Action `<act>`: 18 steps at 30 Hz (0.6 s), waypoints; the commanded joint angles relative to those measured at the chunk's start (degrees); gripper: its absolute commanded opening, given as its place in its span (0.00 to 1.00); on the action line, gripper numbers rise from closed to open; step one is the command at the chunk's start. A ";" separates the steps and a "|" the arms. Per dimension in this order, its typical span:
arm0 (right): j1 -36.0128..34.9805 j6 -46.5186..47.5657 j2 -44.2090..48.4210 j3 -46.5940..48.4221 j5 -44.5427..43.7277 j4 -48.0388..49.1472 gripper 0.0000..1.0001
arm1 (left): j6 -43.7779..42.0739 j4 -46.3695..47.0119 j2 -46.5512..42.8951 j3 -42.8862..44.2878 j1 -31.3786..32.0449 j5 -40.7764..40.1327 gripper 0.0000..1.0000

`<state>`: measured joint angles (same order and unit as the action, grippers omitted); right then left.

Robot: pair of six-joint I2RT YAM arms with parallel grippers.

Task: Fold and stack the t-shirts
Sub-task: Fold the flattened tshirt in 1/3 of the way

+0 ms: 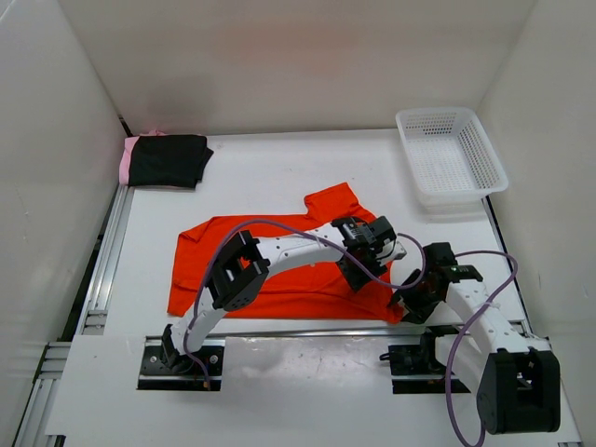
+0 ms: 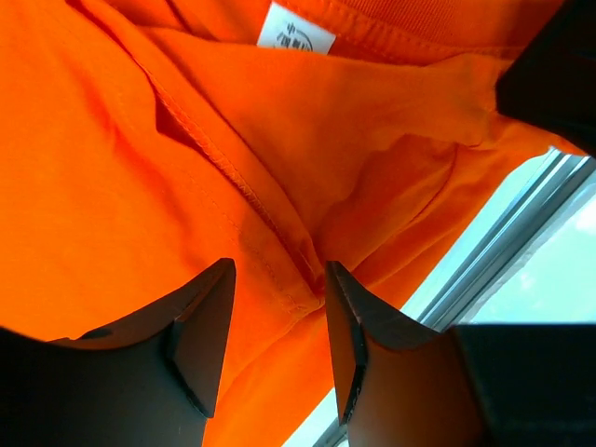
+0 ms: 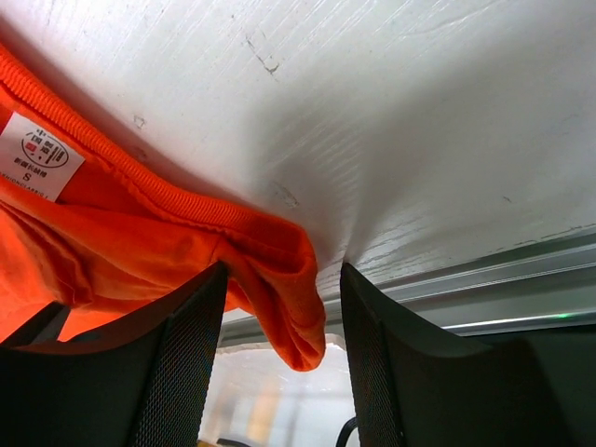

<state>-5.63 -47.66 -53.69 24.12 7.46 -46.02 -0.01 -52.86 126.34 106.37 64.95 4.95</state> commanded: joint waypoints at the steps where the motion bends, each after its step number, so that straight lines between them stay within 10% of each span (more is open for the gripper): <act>1: 0.27 -0.51 0.69 -1.00 0.71 1.45 0.57 | 0.01 -1.36 -0.05 0.68 0.09 1.11 0.54; 18: 0.27 -0.51 0.69 -1.53 0.71 1.99 0.58 | 0.01 -4.71 2.24 -0.37 0.09 2.34 0.36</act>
<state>-5.63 -47.88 -53.21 23.55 8.99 -44.75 0.10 -56.55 129.88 106.28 64.97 6.00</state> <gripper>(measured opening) 0.575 0.384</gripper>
